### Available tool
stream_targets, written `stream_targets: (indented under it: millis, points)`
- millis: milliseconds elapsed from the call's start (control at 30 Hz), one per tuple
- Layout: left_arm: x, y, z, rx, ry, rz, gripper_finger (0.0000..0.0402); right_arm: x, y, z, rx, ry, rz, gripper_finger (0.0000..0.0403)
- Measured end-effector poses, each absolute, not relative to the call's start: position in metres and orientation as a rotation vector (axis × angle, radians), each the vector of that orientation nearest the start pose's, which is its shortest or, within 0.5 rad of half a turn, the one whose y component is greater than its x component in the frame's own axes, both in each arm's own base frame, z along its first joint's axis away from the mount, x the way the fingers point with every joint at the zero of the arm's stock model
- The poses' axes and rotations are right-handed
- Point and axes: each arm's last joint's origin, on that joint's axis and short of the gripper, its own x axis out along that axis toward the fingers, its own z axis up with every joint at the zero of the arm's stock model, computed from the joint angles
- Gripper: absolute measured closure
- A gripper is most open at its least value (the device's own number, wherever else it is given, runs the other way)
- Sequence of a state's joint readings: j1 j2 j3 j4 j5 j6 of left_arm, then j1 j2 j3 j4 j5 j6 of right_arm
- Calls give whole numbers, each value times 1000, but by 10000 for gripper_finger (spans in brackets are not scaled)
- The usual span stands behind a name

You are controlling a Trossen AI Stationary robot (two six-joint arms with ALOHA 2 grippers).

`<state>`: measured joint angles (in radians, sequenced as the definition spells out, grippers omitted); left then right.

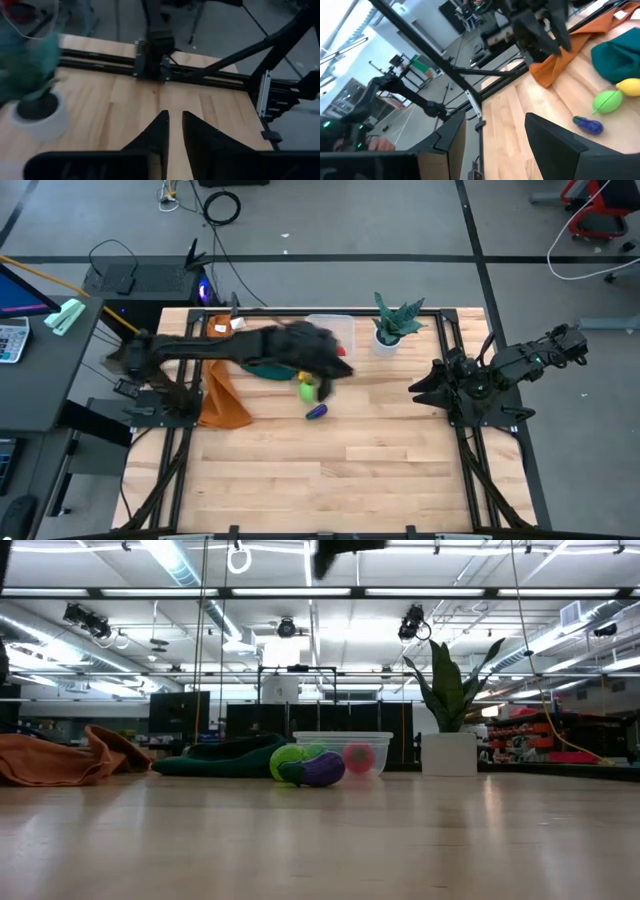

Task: Pick and placing Produce into tupperware
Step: Put the violet eggplant into the transparent bin

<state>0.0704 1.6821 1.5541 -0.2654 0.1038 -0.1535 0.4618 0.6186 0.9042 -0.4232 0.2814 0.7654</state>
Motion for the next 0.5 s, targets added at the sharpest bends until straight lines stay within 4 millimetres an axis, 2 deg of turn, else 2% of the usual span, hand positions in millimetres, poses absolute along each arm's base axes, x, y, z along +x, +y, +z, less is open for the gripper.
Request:
stream_targets:
  millis: [100,300,500]
  points:
    - [348,33,349,-239,296,36,365,109,45,370,706,179,95,236]
    - [276,36,315,-332,162,68,392,113,43,369,698,150,1,236]
    - [230,29,288,-386,169,73,386,129,48,361,646,174,-108,236]
